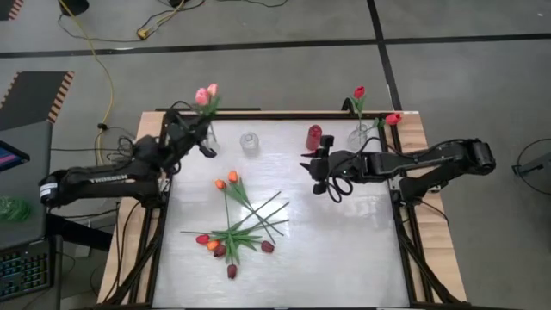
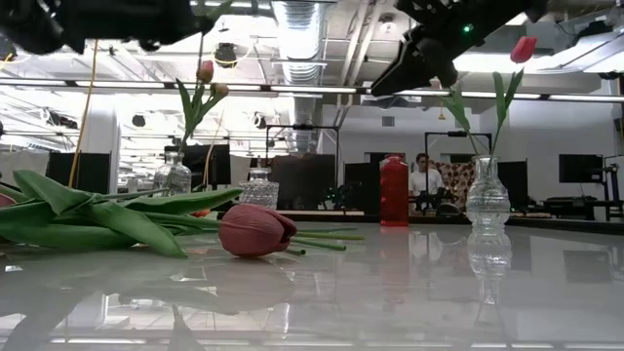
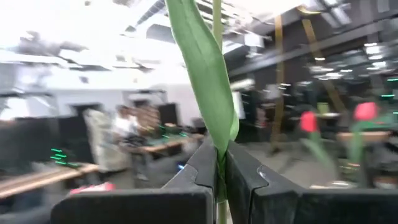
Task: Sort flowers into vase by color
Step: Put the white-pink flower into the left transparent vase, then put the orange flower into the middle transparent vase
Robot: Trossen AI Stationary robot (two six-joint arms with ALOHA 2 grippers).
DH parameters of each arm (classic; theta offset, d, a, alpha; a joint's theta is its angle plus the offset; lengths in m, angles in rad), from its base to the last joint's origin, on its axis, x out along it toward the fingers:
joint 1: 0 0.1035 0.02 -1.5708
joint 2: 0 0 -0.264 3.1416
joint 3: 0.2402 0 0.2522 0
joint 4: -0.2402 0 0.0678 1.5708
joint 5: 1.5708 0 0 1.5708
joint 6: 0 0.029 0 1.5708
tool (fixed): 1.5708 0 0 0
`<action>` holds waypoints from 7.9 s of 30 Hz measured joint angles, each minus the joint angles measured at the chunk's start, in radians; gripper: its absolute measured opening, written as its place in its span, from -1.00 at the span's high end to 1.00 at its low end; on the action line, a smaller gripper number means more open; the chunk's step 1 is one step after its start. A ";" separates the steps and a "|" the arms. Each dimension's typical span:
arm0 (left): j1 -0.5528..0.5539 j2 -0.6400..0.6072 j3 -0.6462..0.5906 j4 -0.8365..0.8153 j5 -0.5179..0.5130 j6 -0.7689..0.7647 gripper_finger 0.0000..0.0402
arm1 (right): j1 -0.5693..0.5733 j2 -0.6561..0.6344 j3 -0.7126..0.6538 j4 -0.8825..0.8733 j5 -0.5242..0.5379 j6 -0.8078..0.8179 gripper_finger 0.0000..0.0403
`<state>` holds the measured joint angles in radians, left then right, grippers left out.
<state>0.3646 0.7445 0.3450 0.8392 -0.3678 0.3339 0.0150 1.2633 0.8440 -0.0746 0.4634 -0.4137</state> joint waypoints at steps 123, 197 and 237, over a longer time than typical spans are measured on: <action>-0.679 -0.394 -0.122 -0.545 -0.620 -0.153 0.19 | -0.027 0.001 0.000 0.089 -0.133 0.311 0.26; -0.715 -0.370 -0.122 -0.672 -0.403 -0.306 0.19 | 0.075 0.929 0.634 0.127 -0.384 0.564 0.26; -0.715 -0.370 -0.122 -0.673 -0.405 -0.323 0.19 | 0.061 0.998 0.635 0.132 -0.329 0.596 0.88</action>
<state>-0.3501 0.3748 0.2234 0.1662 -0.7732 0.0105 0.0760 2.2608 1.4792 0.0577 0.1348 0.1824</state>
